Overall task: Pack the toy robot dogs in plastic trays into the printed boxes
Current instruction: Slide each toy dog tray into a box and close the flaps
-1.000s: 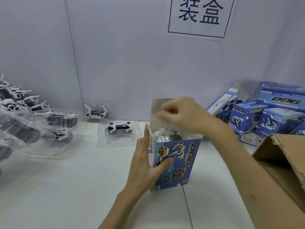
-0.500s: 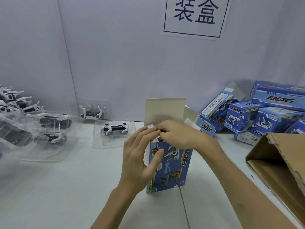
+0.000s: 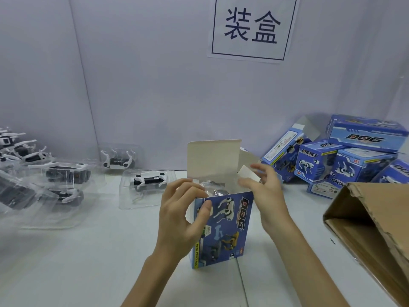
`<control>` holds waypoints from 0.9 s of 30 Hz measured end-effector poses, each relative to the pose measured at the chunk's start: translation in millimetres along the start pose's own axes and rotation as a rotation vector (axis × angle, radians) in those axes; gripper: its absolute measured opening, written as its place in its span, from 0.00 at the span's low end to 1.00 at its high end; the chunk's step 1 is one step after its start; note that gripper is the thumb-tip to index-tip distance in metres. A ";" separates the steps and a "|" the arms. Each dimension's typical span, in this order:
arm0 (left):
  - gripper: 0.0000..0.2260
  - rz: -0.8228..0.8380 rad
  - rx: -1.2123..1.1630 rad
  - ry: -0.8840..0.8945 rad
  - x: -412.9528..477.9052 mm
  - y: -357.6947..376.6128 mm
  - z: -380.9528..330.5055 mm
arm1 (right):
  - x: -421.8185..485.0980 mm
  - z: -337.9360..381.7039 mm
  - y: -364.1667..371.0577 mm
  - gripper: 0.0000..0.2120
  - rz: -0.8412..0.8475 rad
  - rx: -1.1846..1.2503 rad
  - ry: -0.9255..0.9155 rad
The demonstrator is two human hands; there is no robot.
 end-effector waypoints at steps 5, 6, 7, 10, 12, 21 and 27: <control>0.10 -0.040 -0.008 0.013 -0.5 3.2 -4.3 | -1.8 -12.2 2.7 0.14 -0.045 -0.009 -0.085; 0.10 -0.045 -0.011 0.011 -0.6 3.3 -5.3 | -1.5 -10.3 2.9 0.14 -0.040 -0.050 -0.114; 0.11 -0.047 -0.010 0.010 -0.4 3.0 -6.0 | 0.1 -9.0 3.1 0.13 -0.034 -0.082 -0.130; 0.12 -0.041 -0.014 0.001 -0.1 1.9 -6.3 | 2.7 -3.8 5.3 0.12 -0.027 -0.250 -0.221; 0.12 -0.040 -0.018 -0.006 -0.3 1.6 -6.0 | 0.1 0.2 7.0 0.15 -0.007 -0.378 -0.295; 0.12 0.009 -0.044 -0.047 4.3 -2.1 -4.1 | 5.2 13.0 -20.3 0.20 0.372 -0.519 -0.110; 0.13 0.085 -0.089 -0.074 7.8 -8.8 -2.0 | 8.8 -5.1 -3.2 0.17 0.310 -0.076 0.133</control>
Point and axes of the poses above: each hand's wrist, its own x-axis towards the middle knuckle, its own y-axis out of the palm, z = x × y, the point moved 2 cm from there along x, towards the middle knuckle, and after that the axes turned 3 degrees about -z, right-handed, at the moved point
